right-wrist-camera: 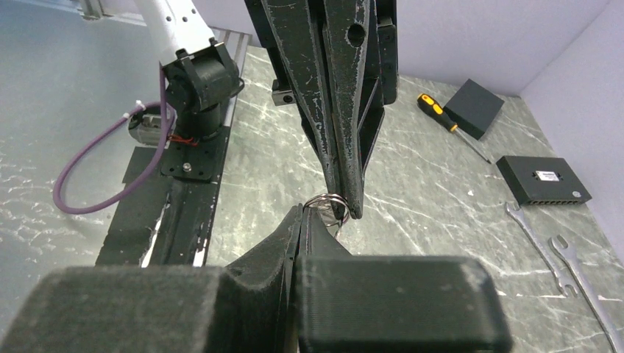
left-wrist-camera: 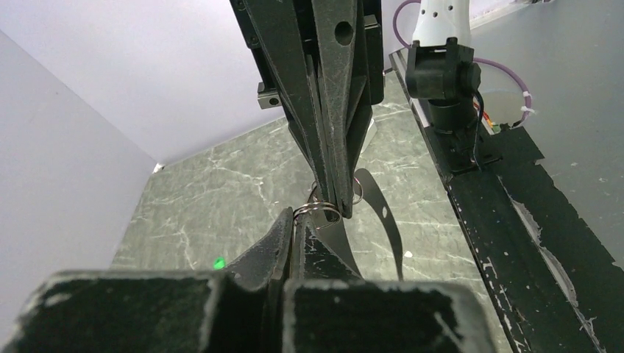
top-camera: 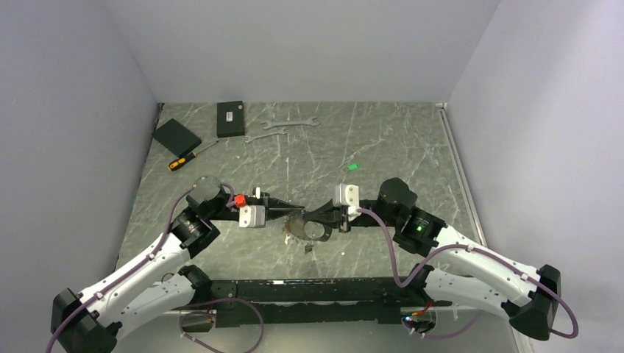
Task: Put the keys on the keyring
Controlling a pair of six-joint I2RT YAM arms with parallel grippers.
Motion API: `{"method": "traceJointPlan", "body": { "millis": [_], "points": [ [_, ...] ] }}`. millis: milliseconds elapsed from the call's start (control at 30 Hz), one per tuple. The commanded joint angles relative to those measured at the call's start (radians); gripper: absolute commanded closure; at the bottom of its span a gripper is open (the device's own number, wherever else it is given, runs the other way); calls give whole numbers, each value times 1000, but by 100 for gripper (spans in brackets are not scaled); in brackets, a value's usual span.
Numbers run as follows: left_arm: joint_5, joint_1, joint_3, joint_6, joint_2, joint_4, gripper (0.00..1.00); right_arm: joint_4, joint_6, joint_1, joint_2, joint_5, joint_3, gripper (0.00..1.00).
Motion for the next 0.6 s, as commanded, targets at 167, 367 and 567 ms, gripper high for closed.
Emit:
{"method": "traceJointPlan", "body": {
  "millis": [167, 367, 567],
  "points": [
    [-50, -2, 20, 63, -33, -30, 100, 66, 28, 6, -9, 32, 42, 81],
    [-124, -3, 38, 234, -56, -142, 100, 60, 69, 5, -12, 113, 37, 53],
    [-184, -8, 47, 360, -37, -158, 100, 73, 115, 6, 55, 167, 57, 61]
  ]
}}
